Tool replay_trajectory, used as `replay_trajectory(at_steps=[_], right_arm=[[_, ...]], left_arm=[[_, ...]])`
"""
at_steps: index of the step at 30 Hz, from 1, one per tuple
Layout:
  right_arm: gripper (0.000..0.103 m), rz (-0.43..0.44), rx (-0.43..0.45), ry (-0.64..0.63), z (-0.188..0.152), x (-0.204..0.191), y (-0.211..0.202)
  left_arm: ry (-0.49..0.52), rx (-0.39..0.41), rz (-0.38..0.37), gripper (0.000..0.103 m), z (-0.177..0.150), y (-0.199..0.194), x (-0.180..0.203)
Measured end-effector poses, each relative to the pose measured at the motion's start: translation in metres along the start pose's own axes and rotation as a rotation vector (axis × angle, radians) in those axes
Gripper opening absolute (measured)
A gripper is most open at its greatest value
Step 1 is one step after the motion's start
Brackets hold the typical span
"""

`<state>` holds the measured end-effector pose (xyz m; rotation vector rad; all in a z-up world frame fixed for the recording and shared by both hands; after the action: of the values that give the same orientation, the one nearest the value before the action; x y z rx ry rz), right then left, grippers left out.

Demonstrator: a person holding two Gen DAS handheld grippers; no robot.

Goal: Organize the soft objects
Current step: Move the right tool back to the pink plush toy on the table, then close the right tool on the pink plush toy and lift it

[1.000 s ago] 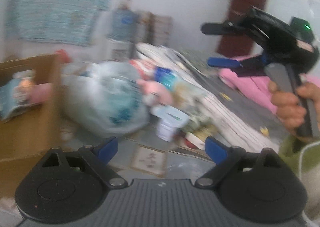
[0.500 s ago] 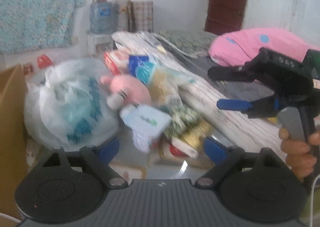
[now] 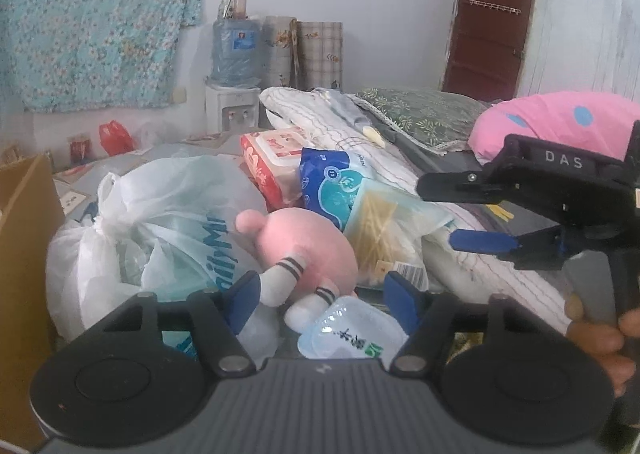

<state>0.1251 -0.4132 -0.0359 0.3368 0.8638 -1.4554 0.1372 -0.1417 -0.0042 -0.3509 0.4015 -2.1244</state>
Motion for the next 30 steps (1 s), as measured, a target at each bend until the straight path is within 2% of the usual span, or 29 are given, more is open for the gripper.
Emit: replay_trajectory(at_steps=[2, 5, 10, 12, 14, 19, 24, 30], right_arm=[[0.079, -0.052, 0.013, 0.003, 0.0, 0.006, 0.002], [0.079, -0.076, 0.007, 0.027, -0.004, 0.013, 0.006], [0.08, -0.007, -0.007, -0.065, 0.0, -0.015, 0.003], [0.08, 0.049, -0.064, -0.096, 0.001, -0.031, 0.009], [0.08, 0.063, -0.132, -0.143, -0.001, -0.046, 0.024], [0.08, 0.023, -0.279, -0.222, -0.007, -0.061, 0.073], [0.081, -0.03, -0.419, -0.263, -0.019, -0.055, 0.123], [0.089, -0.042, -0.482, -0.253, -0.026, -0.045, 0.147]], left_arm=[[-0.001, 0.0, -0.004, 0.068, 0.0, 0.005, -0.002], [0.01, 0.003, 0.006, 0.067, 0.0, 0.012, -0.004], [0.005, -0.018, 0.013, 0.067, -0.001, 0.022, -0.012], [-0.006, -0.027, 0.008, 0.067, -0.002, 0.025, -0.015], [-0.011, -0.038, 0.002, 0.067, -0.003, 0.027, -0.017], [-0.032, -0.071, -0.026, 0.067, -0.009, 0.031, -0.019], [-0.047, -0.085, -0.042, 0.064, -0.012, 0.032, -0.021], [-0.063, -0.102, -0.049, 0.064, -0.013, 0.036, -0.019]])
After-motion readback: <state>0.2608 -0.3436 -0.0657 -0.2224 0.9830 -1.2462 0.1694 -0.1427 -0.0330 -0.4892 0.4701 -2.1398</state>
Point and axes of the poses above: each gripper's, at about its wrist camera, not at the fingertips, and y roughly the way its jaws point, x to its right, z to its top, the point moved 2 cm from there along y, roughly the way its jaws point, and after that the axes turned 11 degrees about x, right-handed, at the moved point
